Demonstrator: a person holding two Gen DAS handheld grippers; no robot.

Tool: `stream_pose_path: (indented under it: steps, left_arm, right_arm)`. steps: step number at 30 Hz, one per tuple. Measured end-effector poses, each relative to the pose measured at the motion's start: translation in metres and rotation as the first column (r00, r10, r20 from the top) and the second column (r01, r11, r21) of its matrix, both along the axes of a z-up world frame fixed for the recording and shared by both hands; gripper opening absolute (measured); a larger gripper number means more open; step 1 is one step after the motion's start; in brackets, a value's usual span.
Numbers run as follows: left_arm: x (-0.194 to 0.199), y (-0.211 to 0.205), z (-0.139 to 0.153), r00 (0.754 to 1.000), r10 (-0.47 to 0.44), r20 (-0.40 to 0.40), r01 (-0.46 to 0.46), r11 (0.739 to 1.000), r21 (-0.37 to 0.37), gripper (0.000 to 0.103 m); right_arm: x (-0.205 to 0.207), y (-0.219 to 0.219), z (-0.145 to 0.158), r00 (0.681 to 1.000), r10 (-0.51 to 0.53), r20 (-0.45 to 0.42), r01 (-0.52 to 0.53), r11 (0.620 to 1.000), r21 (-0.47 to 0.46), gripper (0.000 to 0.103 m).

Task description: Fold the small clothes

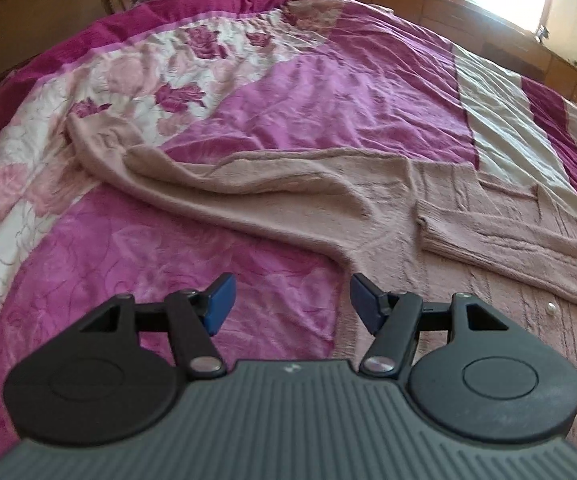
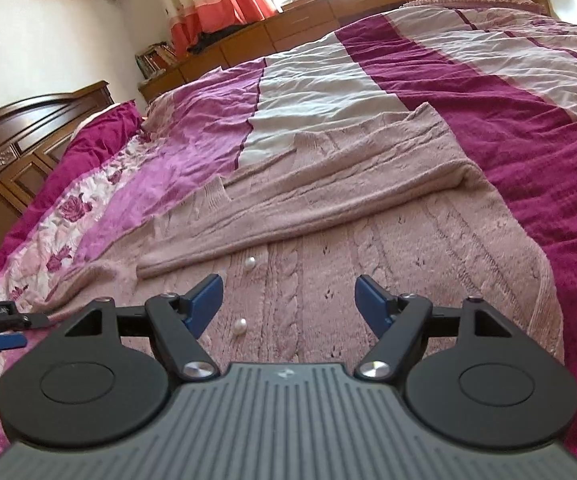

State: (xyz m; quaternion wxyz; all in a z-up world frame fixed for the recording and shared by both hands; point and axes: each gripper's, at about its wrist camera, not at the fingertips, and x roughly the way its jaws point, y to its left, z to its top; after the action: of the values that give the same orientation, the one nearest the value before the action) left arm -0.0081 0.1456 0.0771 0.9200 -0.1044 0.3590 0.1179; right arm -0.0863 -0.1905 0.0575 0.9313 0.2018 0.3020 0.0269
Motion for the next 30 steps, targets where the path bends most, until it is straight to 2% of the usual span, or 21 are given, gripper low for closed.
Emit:
stream_pose_path:
  steps: [9, 16, 30]
  left_arm:
    - [0.012, 0.056, -0.007, 0.995, 0.104, -0.003, -0.104, 0.993, -0.048, 0.065]
    - [0.035, 0.102, -0.012, 0.980, 0.198, -0.007, -0.197, 0.974, -0.108, 0.065]
    - [0.076, 0.156, -0.036, 0.955, 0.291, -0.055, -0.295, 0.950, -0.101, 0.065]
  right_arm:
    - [0.007, 0.006, -0.014, 0.999, 0.000, -0.053, -0.003, 0.998, -0.067, 0.079]
    - [0.012, 0.014, -0.019, 0.998, 0.007, -0.066, -0.015, 0.993, -0.113, 0.079]
    - [0.023, 0.022, -0.027, 0.993, -0.005, -0.119, -0.014, 0.988, -0.154, 0.079]
